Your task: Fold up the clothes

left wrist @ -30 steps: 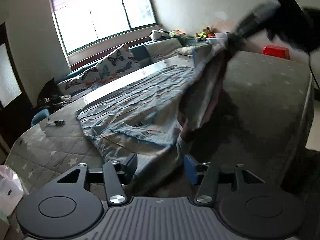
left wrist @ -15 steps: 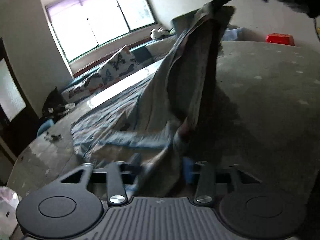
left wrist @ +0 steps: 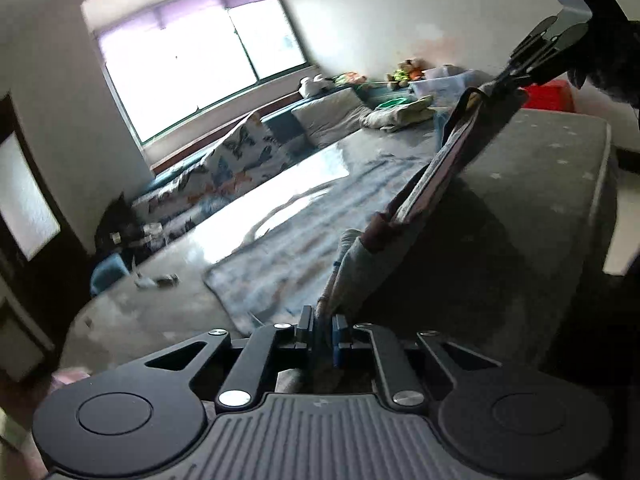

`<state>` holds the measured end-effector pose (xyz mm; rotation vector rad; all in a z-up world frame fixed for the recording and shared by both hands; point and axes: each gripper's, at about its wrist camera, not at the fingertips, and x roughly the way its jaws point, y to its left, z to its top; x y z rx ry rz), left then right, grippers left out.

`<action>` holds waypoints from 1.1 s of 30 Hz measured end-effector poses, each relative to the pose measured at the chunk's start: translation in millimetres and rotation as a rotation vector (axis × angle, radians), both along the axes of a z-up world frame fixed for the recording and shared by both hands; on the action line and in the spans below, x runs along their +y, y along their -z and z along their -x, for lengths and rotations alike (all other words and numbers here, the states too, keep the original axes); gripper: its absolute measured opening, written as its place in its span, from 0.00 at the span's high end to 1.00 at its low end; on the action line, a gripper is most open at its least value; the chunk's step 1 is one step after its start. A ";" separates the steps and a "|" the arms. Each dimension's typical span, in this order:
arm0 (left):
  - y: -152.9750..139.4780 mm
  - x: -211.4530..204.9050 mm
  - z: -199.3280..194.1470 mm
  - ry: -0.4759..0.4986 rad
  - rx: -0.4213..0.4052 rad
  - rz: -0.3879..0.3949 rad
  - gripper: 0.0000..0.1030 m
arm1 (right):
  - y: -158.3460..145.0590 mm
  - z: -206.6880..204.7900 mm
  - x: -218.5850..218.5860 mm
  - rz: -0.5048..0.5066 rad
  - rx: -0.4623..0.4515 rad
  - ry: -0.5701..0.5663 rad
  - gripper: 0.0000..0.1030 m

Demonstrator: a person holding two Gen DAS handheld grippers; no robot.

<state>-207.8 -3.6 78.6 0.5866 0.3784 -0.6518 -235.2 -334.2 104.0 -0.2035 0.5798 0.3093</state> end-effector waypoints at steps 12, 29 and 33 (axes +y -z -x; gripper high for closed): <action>-20.6 -35.9 -120.8 -0.017 -0.055 -0.053 0.89 | -11.4 -98.9 -15.2 -0.019 0.070 -0.023 0.93; 51.8 -93.0 -304.8 -0.107 0.170 -0.138 0.84 | 90.4 -290.3 -52.0 -0.142 0.352 0.171 0.85; 58.6 -91.1 -319.2 -0.149 0.193 -0.108 0.84 | 107.8 -289.5 -61.1 -0.203 0.352 0.212 0.83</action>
